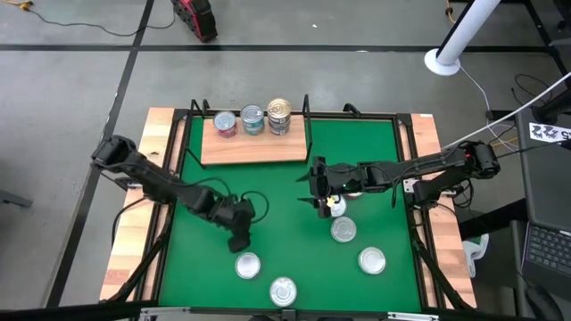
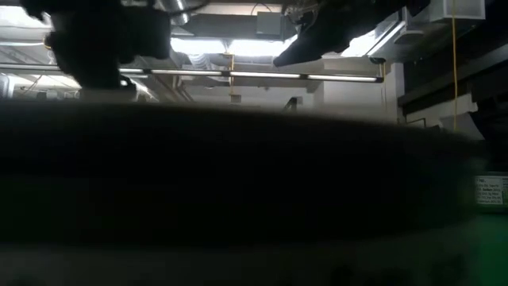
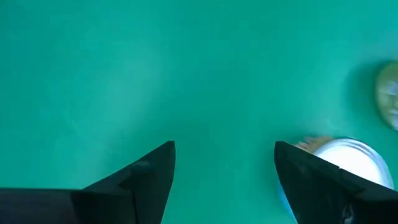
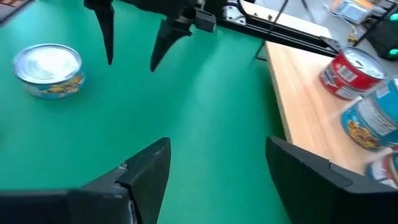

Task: Stack canned seafood by type on shelf
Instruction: Stack the yellow blue tuna can on top of the other yellow blue tuna cans on the shelf

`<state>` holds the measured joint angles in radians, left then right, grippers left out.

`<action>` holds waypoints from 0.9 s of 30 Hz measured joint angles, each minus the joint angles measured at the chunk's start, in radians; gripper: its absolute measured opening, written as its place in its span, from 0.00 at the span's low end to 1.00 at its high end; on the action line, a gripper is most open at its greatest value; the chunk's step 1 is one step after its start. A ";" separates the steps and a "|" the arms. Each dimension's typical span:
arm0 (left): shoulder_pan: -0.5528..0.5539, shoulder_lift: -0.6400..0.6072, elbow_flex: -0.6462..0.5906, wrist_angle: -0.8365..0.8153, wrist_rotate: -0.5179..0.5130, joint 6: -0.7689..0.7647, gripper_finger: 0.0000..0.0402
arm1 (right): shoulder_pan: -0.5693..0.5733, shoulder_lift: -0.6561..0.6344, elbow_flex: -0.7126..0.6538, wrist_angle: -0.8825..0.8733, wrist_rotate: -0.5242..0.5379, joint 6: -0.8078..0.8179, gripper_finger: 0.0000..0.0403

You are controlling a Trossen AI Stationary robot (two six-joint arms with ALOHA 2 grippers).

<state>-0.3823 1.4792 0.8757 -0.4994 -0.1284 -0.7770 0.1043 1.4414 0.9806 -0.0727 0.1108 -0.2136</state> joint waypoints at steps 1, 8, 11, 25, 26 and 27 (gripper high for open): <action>-0.017 0.000 0.000 0.010 0.000 -0.010 0.66 | 0.000 0.000 0.000 0.000 -0.008 0.000 0.65; -0.116 0.000 0.000 0.100 -0.002 -0.086 0.66 | 0.000 0.000 0.000 -0.005 -0.025 0.000 0.65; -0.143 0.014 0.000 0.101 -0.004 -0.162 0.66 | 0.000 0.000 0.000 -0.005 -0.025 0.000 0.65; -0.205 0.130 0.000 0.192 -0.010 -0.283 0.66 | 0.000 0.000 0.000 -0.004 -0.026 0.000 0.65; -0.203 0.135 0.000 0.193 -0.010 -0.283 0.66 | 0.000 0.000 0.000 -0.004 -0.026 0.001 0.65; -0.201 0.140 0.000 0.192 -0.011 -0.283 0.66 | 0.000 0.000 0.000 -0.004 -0.026 0.005 0.65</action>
<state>-0.5829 1.6187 0.8753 -0.3078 -0.1392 -1.0599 0.1043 1.4414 0.9806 -0.0765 0.0851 -0.2086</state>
